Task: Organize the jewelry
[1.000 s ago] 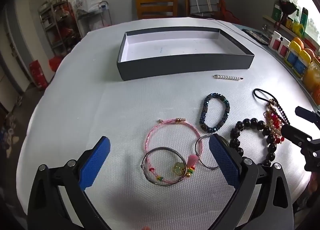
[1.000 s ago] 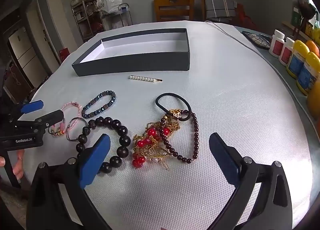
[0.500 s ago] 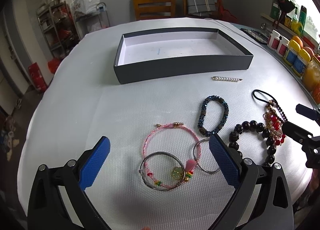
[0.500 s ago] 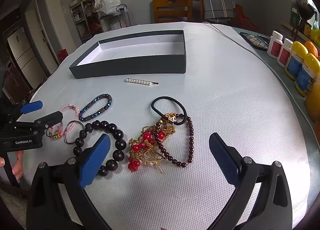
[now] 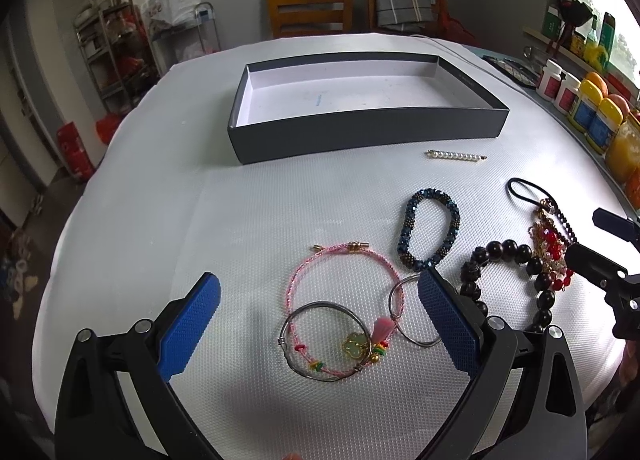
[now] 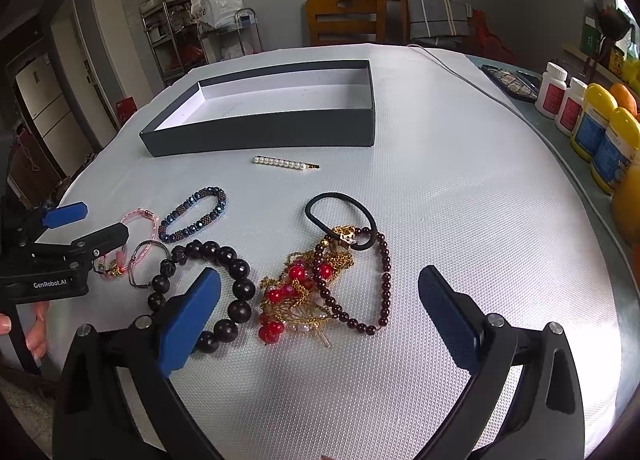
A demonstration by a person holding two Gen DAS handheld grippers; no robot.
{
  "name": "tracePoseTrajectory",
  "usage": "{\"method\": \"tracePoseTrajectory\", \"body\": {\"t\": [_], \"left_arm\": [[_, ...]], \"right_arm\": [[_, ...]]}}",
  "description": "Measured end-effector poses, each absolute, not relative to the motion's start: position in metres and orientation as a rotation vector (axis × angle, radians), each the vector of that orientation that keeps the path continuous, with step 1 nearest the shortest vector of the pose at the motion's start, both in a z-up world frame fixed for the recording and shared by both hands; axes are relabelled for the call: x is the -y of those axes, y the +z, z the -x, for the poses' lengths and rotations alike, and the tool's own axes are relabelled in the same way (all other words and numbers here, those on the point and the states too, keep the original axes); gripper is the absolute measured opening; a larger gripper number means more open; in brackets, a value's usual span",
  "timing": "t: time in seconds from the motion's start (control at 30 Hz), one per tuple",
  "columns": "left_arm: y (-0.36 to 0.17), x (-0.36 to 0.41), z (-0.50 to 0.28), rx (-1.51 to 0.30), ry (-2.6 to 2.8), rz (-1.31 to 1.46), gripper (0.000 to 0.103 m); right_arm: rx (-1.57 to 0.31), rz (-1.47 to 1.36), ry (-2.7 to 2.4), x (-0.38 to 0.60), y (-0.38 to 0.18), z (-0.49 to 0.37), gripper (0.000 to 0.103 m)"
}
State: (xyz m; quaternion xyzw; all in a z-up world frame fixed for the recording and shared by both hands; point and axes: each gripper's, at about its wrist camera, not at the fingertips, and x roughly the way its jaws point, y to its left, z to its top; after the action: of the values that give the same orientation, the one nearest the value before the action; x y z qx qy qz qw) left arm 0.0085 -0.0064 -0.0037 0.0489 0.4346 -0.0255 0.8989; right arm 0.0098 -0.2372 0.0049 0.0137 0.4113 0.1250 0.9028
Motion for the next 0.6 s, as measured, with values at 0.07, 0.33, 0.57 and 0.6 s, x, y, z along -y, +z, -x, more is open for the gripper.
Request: {"method": "tracePoseTrajectory", "body": {"t": [0.07,0.33,0.57,0.6], "left_arm": [[-0.004,0.006,-0.008,-0.903,-0.057,-0.095,0.1],[-0.002,0.0,-0.008,-0.889,-0.144,-0.035,0.1],[0.005,-0.005,-0.015,-0.859,-0.125,-0.086,0.1],[0.005,-0.005,-0.015,-0.857,-0.123,-0.096,0.1]], "right_arm": [[-0.85,-0.027,0.257,0.237,0.005,-0.01,0.097],[-0.81,-0.017,0.232,0.252,0.013,-0.021,0.097],[-0.802,0.041,0.192,0.263,0.017,-0.044,0.093],[-0.807,0.043,0.198,0.263,0.015,-0.046,0.089]]}}
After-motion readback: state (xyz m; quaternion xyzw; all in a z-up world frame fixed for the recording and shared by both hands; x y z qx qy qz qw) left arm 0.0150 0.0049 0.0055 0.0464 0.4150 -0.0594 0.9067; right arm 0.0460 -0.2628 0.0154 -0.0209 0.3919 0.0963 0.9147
